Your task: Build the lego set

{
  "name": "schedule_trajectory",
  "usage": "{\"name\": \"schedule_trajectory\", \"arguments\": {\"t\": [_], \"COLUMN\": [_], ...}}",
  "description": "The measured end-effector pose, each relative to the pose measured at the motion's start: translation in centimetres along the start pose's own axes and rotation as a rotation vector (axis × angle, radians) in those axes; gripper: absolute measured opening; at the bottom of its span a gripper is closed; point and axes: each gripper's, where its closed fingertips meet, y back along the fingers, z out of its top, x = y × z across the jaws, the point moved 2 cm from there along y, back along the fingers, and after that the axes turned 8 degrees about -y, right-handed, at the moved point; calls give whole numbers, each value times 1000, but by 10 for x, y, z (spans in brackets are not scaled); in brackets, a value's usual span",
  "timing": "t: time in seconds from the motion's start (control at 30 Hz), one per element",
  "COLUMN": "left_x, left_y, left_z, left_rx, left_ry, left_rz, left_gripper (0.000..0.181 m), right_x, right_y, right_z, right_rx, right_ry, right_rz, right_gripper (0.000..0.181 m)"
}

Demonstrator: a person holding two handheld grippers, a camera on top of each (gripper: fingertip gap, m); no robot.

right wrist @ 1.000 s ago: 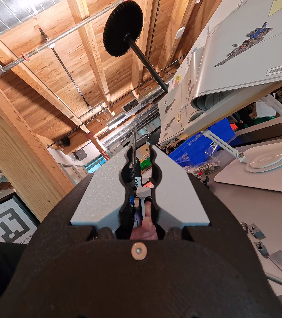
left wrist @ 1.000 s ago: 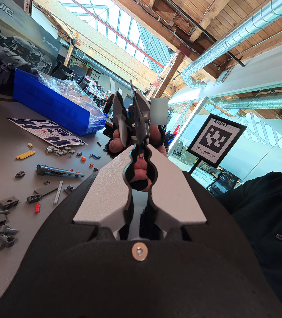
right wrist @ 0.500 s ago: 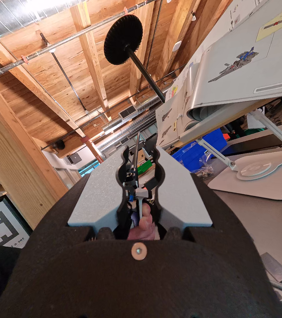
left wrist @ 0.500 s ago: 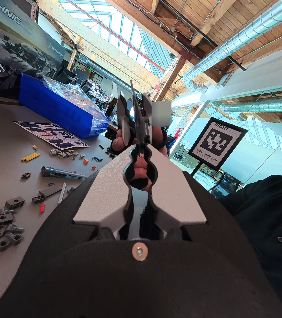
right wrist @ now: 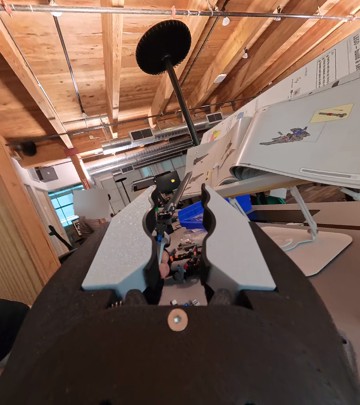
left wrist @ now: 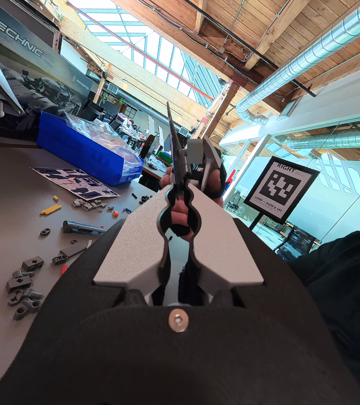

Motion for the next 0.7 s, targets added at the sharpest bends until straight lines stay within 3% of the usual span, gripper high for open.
{"name": "schedule_trajectory", "arguments": {"t": [0.4, 0.7], "left_x": [1, 2], "left_y": [-2, 0], "left_z": [-3, 2], "left_rx": [12, 0], "left_ry": [-9, -19], "left_rz": [15, 28], "left_gripper": [4, 4], "right_x": [26, 36], "right_y": [47, 102], "right_z": [28, 58], "right_rx": [-1, 3], "right_ry": [257, 410], "right_rz": [-107, -249], "right_gripper": [36, 38]}}
